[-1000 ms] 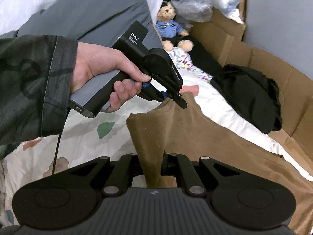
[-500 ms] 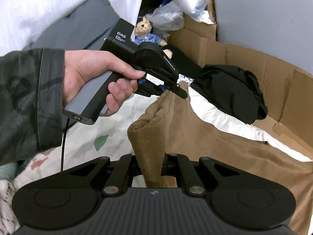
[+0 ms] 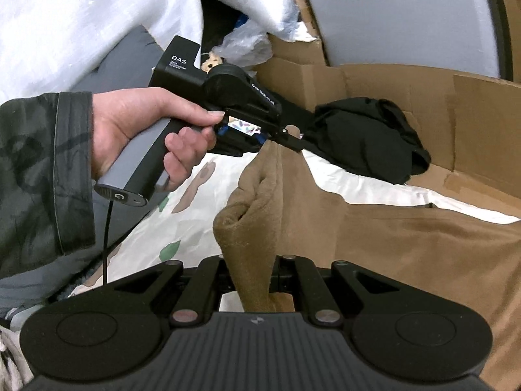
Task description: Fold clothes
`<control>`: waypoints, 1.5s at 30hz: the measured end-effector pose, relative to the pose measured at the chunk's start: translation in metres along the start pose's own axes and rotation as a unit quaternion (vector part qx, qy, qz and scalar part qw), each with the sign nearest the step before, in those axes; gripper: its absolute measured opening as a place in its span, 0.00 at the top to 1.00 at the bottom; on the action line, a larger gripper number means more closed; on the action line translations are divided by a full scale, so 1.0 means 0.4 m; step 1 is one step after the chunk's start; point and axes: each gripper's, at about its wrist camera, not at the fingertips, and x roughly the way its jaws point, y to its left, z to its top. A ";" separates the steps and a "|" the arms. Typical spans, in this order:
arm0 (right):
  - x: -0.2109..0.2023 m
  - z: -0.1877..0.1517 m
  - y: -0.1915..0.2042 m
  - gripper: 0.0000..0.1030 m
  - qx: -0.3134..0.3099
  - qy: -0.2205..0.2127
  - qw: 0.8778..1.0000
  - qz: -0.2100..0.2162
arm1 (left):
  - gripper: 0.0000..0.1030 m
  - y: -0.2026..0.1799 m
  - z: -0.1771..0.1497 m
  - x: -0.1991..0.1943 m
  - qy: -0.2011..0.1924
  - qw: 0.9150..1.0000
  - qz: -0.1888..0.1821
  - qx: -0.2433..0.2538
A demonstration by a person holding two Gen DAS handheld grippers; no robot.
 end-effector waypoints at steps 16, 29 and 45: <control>-0.080 -0.075 -0.167 0.93 0.061 -0.012 0.998 -0.030 | 0.92 -0.181 -0.086 0.159 0.023 0.998 -0.030 0.047; -0.149 -0.143 -0.312 0.93 0.108 -0.029 0.992 -0.058 | 0.92 -0.321 -0.178 0.296 0.028 0.996 -0.041 0.076; -0.195 -0.218 -0.421 0.93 0.156 -0.023 0.984 -0.079 | 0.91 -0.452 -0.281 0.401 0.042 0.990 -0.026 0.130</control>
